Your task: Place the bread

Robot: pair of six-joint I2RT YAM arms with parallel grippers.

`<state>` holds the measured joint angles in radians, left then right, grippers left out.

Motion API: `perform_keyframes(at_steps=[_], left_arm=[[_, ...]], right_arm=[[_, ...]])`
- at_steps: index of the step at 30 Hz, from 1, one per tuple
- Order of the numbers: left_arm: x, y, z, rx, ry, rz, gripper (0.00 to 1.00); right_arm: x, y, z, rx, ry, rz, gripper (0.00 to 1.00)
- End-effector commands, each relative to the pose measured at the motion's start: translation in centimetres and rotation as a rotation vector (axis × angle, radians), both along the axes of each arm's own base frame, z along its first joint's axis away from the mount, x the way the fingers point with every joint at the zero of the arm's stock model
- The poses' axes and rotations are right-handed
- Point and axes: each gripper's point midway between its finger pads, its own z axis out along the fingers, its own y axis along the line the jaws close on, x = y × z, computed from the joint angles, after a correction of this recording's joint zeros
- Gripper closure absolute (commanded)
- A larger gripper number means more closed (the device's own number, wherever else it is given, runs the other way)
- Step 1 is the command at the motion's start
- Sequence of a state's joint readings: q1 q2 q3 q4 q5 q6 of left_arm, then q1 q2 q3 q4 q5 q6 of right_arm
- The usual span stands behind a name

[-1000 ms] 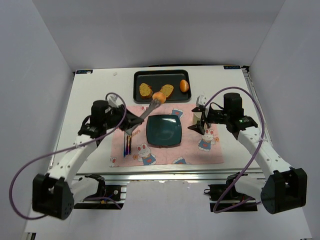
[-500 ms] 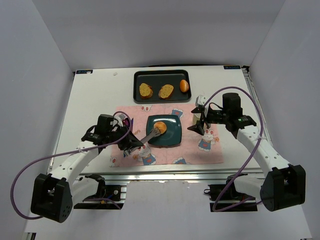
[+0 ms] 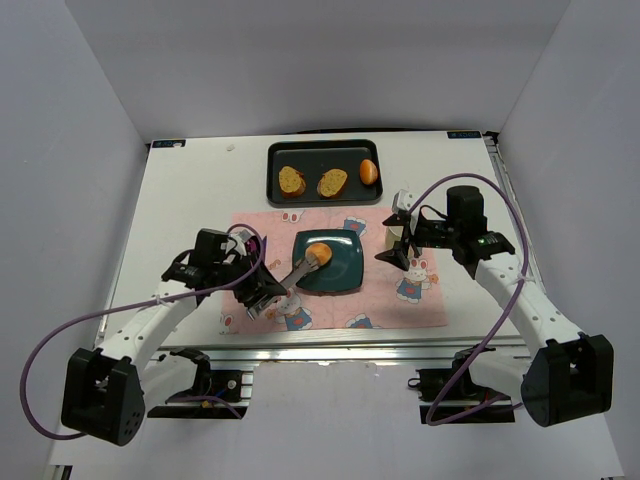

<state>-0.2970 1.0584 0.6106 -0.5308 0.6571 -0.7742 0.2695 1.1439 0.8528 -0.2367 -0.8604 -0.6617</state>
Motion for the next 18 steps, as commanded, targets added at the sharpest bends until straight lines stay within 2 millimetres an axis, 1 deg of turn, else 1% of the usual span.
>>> perform_keyframes(at_steps=[1,7,14,18], left_arm=[[0.4,0.0,1.7,0.001,-0.066,-0.003,0.50],[1.0,-0.1,3.8,-0.015,-0.133,-0.001,0.50],[1.6,0.0,5.0,-0.030,-0.175,-0.001,0.53],[2.1,0.5,5.5,-0.020,-0.187,0.006,0.57]], right_arm=[[-0.3,0.1,0.8,0.020,-0.014,0.017,0.11],[-0.4,0.2,0.6,0.021,-0.002,0.023,0.11],[-0.6,0.2,0.4,0.016,-0.006,0.033,0.10],[-0.7,0.2,0.6,0.015,-0.016,0.039,0.11]])
